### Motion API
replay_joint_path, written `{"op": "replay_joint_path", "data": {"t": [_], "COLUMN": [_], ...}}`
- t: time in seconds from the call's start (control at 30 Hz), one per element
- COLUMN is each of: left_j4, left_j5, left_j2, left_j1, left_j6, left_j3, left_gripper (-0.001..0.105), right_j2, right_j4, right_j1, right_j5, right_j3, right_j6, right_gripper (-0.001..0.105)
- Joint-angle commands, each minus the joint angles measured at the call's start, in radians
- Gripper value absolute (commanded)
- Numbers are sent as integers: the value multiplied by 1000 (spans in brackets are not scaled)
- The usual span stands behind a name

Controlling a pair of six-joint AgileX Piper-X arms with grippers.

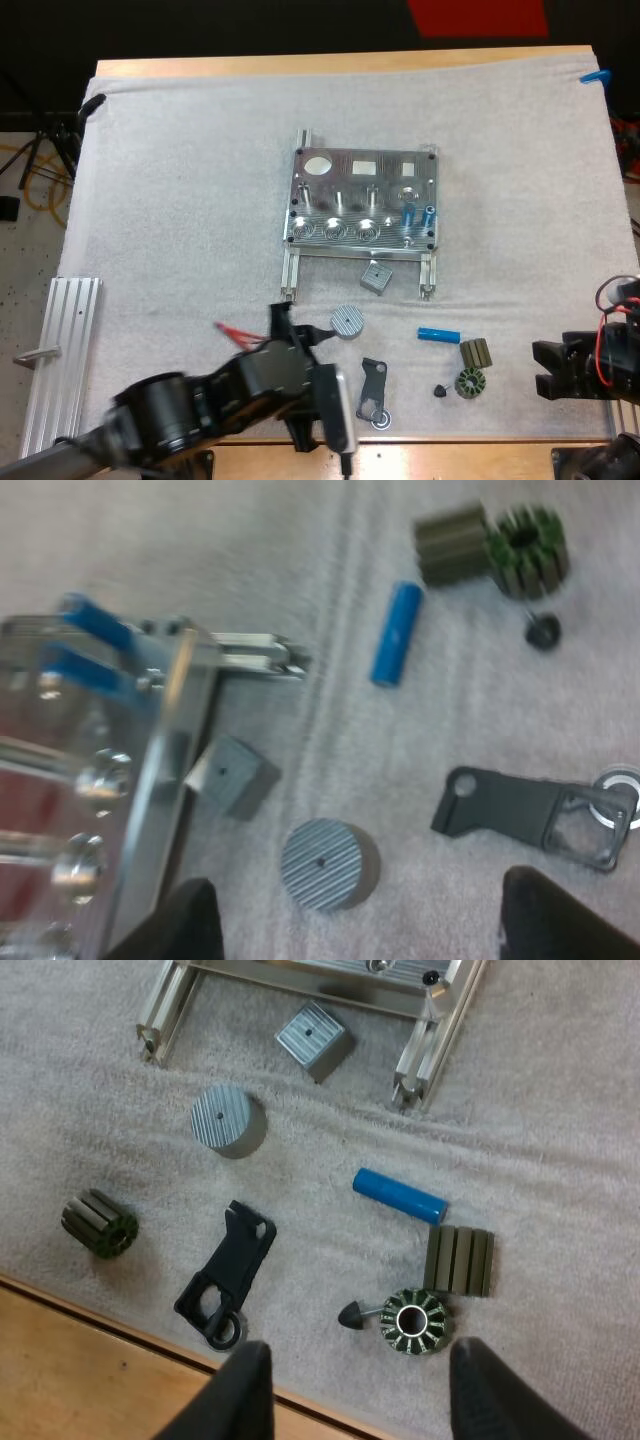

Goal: Load cells from right to left

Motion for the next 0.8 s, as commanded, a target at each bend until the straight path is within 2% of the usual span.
{"op": "replay_joint_path", "data": {"t": [0.0,0.23,0.4,0.5,0.57,0.7,0.77], "left_j4": [-32,-161,-243,-278,-302,-341,-364], "left_j5": [18,57,135,175,231,281,334], "left_j2": [40,221,301,341,372,422,462], "left_j1": [0,4,53,98,136,169,179], "left_j6": [50,151,190,251,312,390,429], "left_j3": [-5,-5,-5,-5,-5,-5,-5], "left_gripper": [58,58,58,58,58,58,58], "right_j2": [-10,-19,-19,-19,-19,-19,-19], "right_j4": [13,20,19,19,19,19,19], "right_j1": [-7,-7,-7,-7,-7,-7,-7], "right_j5": [-8,-8,-13,-29,-28,-28,-28], "right_j3": [-2,-2,-2,-2,-2,-2,-2], "right_j6": [12,25,37,44,46,46,48], "right_gripper": [41,41,41,41,41,41,41]}}
